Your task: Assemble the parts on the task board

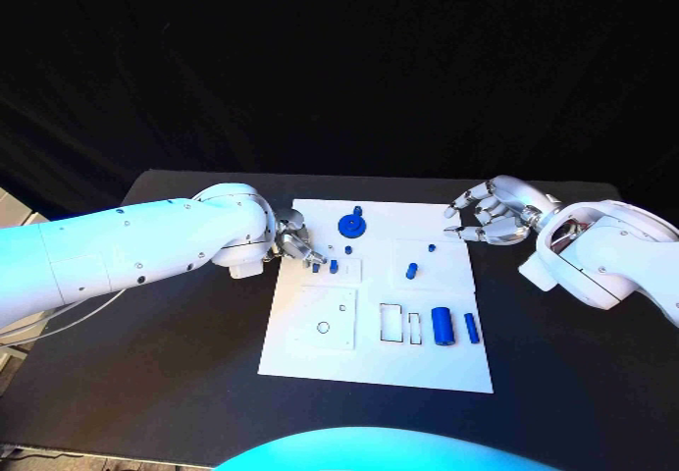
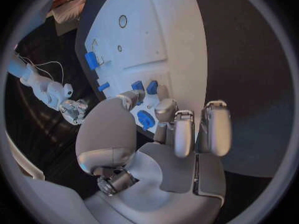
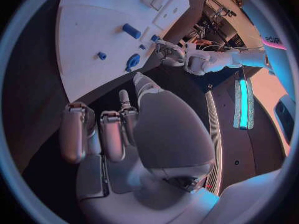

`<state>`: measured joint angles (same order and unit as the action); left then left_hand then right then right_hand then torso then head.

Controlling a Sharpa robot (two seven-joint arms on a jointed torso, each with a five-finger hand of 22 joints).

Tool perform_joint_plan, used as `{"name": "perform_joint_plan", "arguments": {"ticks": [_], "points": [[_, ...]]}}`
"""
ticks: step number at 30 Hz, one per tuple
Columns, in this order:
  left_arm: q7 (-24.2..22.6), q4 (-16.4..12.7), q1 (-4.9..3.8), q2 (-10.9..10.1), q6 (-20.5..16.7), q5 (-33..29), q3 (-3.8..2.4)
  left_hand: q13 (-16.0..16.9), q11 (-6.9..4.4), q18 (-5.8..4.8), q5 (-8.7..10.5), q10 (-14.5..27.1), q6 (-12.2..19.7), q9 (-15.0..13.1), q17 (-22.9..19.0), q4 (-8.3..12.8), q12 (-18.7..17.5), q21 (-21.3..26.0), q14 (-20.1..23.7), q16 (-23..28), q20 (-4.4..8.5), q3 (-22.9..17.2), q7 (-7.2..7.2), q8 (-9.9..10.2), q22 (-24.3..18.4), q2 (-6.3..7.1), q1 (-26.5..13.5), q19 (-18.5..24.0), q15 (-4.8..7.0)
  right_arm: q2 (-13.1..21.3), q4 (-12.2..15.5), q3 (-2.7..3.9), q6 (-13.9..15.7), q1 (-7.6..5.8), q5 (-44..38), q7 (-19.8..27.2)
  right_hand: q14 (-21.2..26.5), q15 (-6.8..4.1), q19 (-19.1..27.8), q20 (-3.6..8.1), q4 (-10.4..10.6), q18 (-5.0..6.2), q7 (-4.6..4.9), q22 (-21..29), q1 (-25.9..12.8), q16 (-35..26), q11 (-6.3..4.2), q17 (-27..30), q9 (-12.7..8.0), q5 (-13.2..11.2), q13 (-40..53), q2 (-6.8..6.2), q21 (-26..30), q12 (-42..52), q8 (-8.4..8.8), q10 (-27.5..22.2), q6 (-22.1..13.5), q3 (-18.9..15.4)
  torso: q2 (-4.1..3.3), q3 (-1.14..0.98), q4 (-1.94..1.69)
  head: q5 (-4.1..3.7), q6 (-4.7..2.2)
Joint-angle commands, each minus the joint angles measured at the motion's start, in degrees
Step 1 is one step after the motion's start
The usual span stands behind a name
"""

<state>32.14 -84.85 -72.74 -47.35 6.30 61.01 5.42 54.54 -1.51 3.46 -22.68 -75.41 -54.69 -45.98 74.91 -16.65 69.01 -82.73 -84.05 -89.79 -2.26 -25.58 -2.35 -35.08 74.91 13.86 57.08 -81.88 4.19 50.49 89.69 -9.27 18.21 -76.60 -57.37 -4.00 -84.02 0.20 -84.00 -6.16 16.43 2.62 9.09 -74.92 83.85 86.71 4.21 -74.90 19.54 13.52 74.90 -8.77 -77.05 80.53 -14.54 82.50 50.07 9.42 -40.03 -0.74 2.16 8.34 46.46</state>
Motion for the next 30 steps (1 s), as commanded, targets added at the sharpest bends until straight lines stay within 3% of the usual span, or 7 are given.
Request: {"name": "perform_joint_plan", "arguments": {"ticks": [1,11,15,17,19,25,30], "points": [[-1.2,-0.5,-0.02,-0.3,-2.1,-0.4,-0.49,-0.5,0.13,-0.42,1.39,0.6,-0.2,0.2,14.6,-0.1,-0.5,0.3,-5.8,0.1,0.18,1.1,-0.19,0.2,3.2,-0.17,0.4,0.2,0.17,0.1,0.1,0.0,-1.1,0.03,-0.3,0.7,-4.2,-0.32,0.0,0.37,0.1,0.42,-0.02,-6.7,-0.4,-0.3,-0.04,-7.9,0.0,0.1,6.8,-0.23,0.4,-0.3,-0.27,-0.4,-0.5,0.1,-0.05,0.04,0.05,-0.18,-0.02],[-6.7,-3.0,-0.33,-1.9,-11.7,-5.6,-2.59,-6.3,1.3,0.69,4.69,5.2,3.5,0.8,11.1,-0.2,-4.3,3.6,-4.6,2.1,-0.5,5.3,-1.54,1.4,-1.3,-1.94,0.1,3.6,-0.68,0.1,0.1,0.0,-0.8,0.11,0.0,0.8,-4.2,-0.32,0.0,0.37,0.2,0.43,-0.02,-6.7,-0.8,-0.3,-0.03,-7.9,0.0,0.0,6.8,-0.07,0.5,-0.3,-0.34,-0.3,-0.6,0.1,-0.02,0.0,0.07,-0.57,0.23],[-13.1,-3.6,-0.42,-2.4,-17.6,-9.6,-3.02,-17.8,4.42,4.07,3.73,18.1,10.7,2.6,-0.9,0.0,-12.3,15.9,2.2,10.3,-2.71,5.4,-4.85,3.7,-16.3,-3.24,6.0,15.6,-3.5,0.1,0.0,0.0,-0.5,0.15,0.0,0.9,-4.2,-0.32,0.1,0.37,0.2,0.44,-0.02,-6.7,-1.0,-0.3,-0.03,-7.8,0.0,0.0,6.8,0.0,0.5,-0.3,-0.36,-0.3,-0.6,0.1,0.06,-0.1,-0.05,-0.69,-0.06],[-16.5,-3.7,-0.42,-2.3,-19.5,-10.1,-3.07,-20.2,6.94,6.74,3.92,24.8,14.7,4.6,-15.7,-0.1,-16.0,29.6,14.2,22.3,-4.48,4.6,-7.06,5.3,-30.6,-1.84,11.9,28.0,-5.68,0.2,0.0,0.0,-0.3,0.16,0.0,0.9,-4.2,-0.32,0.1,0.37,0.2,0.44,-0.02,-6.7,-1.0,-0.3,-0.03,-7.8,0.0,0.0,6.8,0.0,0.5,-0.3,-0.36,-0.3,-0.6,0.1,0.06,-0.11,-0.07,-0.92,-0.22],[-20.0,-3.8,-0.35,-2.1,-21.9,-9.6,-2.97,-22.8,7.42,6.85,3.74,27.9,15.9,6.2,-25.6,0.4,-19.0,33.2,22.5,30.6,-5.62,4.3,-7.63,5.6,-32.7,-0.65,16.2,29.3,-6.42,0.2,0.0,0.0,0.0,0.16,0.0,1.1,-4.1,-0.32,0.1,0.37,0.2,0.45,-0.02,-6.7,-1.0,-0.4,-0.04,-7.8,0.0,0.0,6.8,0.02,0.5,-0.4,-0.37,-0.4,-0.6,0.1,0.02,-0.07,-0.06,-1.06,-0.37],[-29.3,-3.8,0.65,-1.1,-28.2,-3.3,-2.36,-35.0,8.36,6.9,4.22,29.4,16.0,14.9,-33.2,0.7,-31.6,43.0,27.4,37.6,-6.73,4.0,-7.05,9.5,-39.4,1.36,25.9,29.1,-7.39,0.3,-0.3,0.0,0.9,0.17,0.3,1.8,-4.0,-0.33,0.5,0.37,0.1,0.68,-0.04,-6.0,-0.9,-0.7,-0.05,-7.1,0.0,0.1,6.1,0.11,1.6,-1.1,-0.4,-1.0,-0.7,0.3,-0.05,0.0,0.05,-1.52,-1.08],[-32.4,-2.9,1.35,-0.1,-27.7,2.9,-1.86,-38.1,8.87,6.89,4.28,29.4,14.5,17.6,-34.6,0.9,-34.5,44.2,28.0,37.6,-7.01,5.1,-6.34,10.4,-40.1,1.33,27.9,28.8,-7.86,0.3,-0.3,0.0,1.2,0.17,0.6,2.2,-3.5,-0.35,1.6,0.37,0.0,1.19,-0.03,-4.6,-0.8,-1.6,-0.06,-5.6,-0.1,0.3,5.2,0.04,4.0,-2.3,-0.51,-2.0,-0.9,0.5,0.03,-0.06,0.02,-1.72,-1.49]]}}
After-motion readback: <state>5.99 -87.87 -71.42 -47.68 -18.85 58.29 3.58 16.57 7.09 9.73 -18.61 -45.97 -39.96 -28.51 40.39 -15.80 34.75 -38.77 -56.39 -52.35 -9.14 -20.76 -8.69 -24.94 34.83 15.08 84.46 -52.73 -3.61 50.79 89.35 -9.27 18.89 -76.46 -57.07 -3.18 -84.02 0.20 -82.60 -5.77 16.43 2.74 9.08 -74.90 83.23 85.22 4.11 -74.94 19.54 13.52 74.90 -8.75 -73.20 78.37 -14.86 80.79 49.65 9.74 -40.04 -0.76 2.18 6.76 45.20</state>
